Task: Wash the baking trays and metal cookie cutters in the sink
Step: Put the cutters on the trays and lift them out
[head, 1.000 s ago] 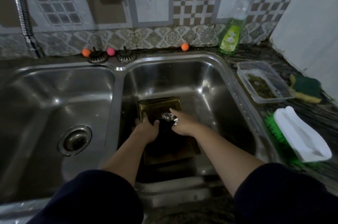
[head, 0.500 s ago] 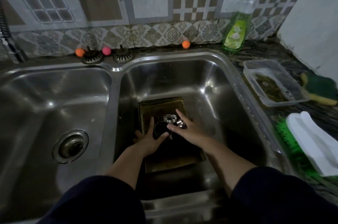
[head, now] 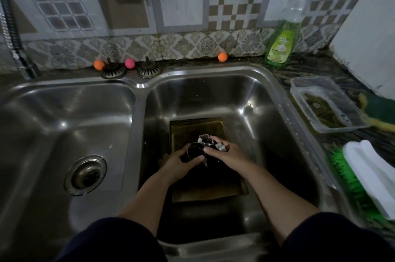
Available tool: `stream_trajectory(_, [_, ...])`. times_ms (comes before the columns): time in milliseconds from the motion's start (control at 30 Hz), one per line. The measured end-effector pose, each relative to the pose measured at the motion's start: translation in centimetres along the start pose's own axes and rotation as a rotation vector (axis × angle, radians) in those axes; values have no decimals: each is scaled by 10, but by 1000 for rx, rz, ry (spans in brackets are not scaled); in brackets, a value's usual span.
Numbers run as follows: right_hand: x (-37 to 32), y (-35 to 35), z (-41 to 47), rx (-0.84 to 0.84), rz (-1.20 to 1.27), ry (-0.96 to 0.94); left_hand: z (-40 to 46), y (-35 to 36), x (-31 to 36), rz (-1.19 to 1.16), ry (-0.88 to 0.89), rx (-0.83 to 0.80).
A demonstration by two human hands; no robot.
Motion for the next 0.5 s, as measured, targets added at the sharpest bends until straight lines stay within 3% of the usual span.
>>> stream_trajectory(200, [-23, -4, -9, 62, 21, -141, -18, -13, 33, 25, 151, 217])
stream_trajectory(367, [-65, -21, -32, 297, -244, -288, -39, -26, 55, 95, 219, 369])
stream_trajectory(500, [-106, -33, -57, 416, -350, -452, -59, -34, 81, 38, 448, 486])
Point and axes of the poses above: each hand's wrist, its own z-axis towards the middle knuckle, its own y-axis out of the palm, x = y × z, the point moved 4 cm from there along z, towards the middle knuckle, and after that the axes turned 13 degrees about -x, right-handed, at the moved point
